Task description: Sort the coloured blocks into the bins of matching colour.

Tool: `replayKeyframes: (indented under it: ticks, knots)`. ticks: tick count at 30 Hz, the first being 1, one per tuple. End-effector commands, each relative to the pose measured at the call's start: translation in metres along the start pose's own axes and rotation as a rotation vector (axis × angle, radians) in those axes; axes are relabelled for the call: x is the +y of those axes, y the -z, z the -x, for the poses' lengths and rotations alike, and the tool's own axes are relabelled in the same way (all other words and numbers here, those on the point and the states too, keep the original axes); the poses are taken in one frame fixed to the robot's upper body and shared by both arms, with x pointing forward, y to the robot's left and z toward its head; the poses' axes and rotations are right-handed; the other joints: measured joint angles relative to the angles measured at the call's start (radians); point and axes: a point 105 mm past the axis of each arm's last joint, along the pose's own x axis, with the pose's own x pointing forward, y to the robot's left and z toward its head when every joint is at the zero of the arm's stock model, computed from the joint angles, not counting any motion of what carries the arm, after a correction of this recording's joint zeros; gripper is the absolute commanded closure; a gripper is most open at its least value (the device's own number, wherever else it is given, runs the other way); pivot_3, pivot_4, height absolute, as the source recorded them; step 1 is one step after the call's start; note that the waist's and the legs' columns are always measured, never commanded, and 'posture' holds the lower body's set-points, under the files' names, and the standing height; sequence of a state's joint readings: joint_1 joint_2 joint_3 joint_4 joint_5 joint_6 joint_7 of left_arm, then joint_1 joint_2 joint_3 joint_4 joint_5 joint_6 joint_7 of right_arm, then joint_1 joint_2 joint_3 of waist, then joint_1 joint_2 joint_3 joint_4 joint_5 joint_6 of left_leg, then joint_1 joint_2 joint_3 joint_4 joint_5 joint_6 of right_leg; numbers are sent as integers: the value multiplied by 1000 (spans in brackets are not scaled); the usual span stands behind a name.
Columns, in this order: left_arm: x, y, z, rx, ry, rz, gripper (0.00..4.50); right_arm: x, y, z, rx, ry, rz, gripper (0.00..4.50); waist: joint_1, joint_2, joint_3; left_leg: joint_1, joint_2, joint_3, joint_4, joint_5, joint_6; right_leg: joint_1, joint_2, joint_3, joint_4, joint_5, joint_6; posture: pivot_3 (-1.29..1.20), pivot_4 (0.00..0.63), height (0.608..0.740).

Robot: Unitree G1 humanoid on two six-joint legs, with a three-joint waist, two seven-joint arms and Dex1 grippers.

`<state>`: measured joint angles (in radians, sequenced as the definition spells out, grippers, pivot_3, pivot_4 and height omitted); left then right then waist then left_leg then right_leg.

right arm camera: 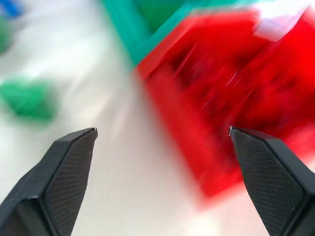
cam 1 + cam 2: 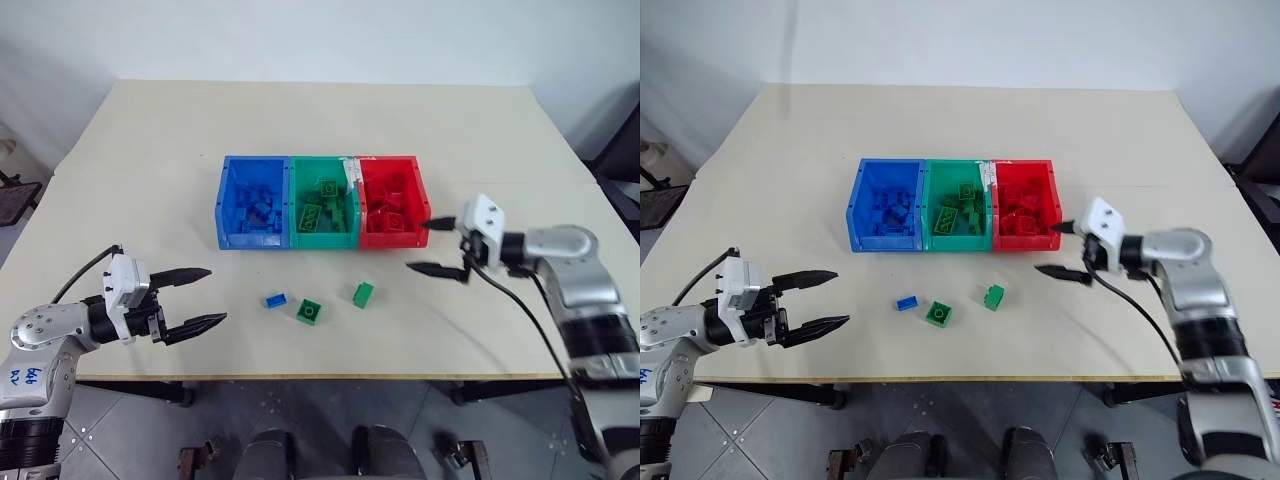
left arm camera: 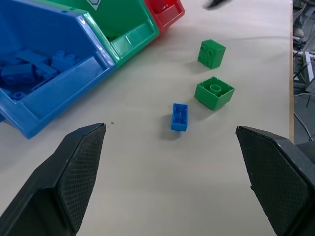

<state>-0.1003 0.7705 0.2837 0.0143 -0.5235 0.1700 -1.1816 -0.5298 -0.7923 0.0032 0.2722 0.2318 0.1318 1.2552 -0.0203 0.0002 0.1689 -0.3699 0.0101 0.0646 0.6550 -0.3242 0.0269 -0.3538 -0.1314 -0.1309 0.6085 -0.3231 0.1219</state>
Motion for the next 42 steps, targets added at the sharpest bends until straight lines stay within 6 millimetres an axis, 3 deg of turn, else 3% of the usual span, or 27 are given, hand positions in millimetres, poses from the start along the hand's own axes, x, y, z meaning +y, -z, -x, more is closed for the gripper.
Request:
replayKeyframes:
  ticks: [1,6,12,17,25,32,36,39,42]
  knots:
    - [3,-6,5,-9,5,-35,0,8,-5,33,3,4,13,34,1,0,0,0,0,0,0,0,0,0,0,0,-1,0,0,0,150,740]
    - [5,-5,12,7,4,-36,0,22,20,79,136,41,-54,34,5,0,0,1,1,2,-1,0,0,1,0,-1,-2,0,0,0,150,740]
    - [6,-6,13,13,6,-41,0,27,20,83,145,56,-71,34,5,0,0,2,2,4,-1,0,0,2,-1,-1,-6,0,0,0,150,740]
    - [6,-8,12,12,10,-48,0,30,6,51,82,6,-42,34,11,0,0,2,2,4,0,0,0,2,-1,0,-6,0,0,0,150,740]
    - [1,-7,13,4,25,-49,0,49,-20,-33,-38,-167,46,34,16,0,0,1,1,3,0,0,0,1,-1,0,-6,0,0,0,150,740]
    - [-4,-10,13,-5,0,-57,0,57,-20,-82,-33,-276,138,34,14,-1,-1,0,0,0,2,-1,1,1,0,0,-2,0,0,0,150,740]
    - [-6,-11,15,-6,-17,-56,0,62,-20,-92,-51,-320,159,34,14,-1,0,0,1,0,2,-1,1,1,0,0,-1,0,0,0,150,740]
    - [-8,-10,15,-5,-26,-53,0,60,-19,-96,-47,-323,173,658,15,-1,0,0,0,0,3,-1,1,1,0,0,-1,0,0,0,150,740]
    - [-9,-10,15,-6,-30,-50,0,55,-20,-96,-54,-303,182,1612,15,-1,0,0,0,0,3,-1,1,1,0,0,0,0,0,0,150,740]
